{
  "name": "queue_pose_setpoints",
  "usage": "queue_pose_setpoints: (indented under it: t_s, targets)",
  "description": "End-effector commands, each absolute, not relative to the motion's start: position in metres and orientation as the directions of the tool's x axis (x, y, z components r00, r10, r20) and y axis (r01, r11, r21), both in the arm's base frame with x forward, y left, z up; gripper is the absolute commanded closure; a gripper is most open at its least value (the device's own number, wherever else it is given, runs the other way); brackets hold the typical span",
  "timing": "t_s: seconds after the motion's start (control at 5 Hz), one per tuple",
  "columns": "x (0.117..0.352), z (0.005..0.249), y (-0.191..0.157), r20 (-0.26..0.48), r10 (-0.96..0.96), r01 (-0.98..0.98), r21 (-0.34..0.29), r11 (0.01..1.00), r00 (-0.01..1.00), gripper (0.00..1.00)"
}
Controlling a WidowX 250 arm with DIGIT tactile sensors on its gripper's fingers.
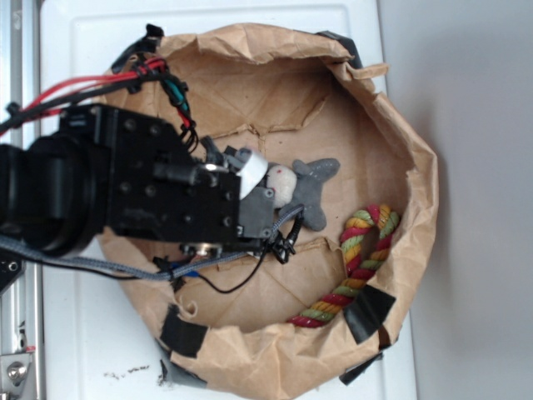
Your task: Grab the green block.
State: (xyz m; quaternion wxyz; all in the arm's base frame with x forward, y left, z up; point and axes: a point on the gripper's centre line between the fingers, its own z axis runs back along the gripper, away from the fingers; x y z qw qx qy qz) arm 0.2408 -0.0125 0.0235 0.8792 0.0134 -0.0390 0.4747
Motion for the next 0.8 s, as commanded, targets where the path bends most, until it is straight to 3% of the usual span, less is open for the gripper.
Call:
queue_pose_setpoints:
  t_s: [0.0,0.2,0.4,0.6]
  targets:
    - [0.263,0.094,-0.012,0.078,0.781,-0.767,-0.152,0.623,0.619,1.00]
    - [0.259,0.128,-0.008,0.145,0.735,-0.732,-0.087,0.676,0.662,1.00]
    - [0.252,0.159,-0.002,0.174,0.712,-0.711,-0.079,0.699,0.680,1.00]
    - [0.248,0.174,-0.003,0.221,0.677,-0.683,-0.065,0.728,0.701,1.00]
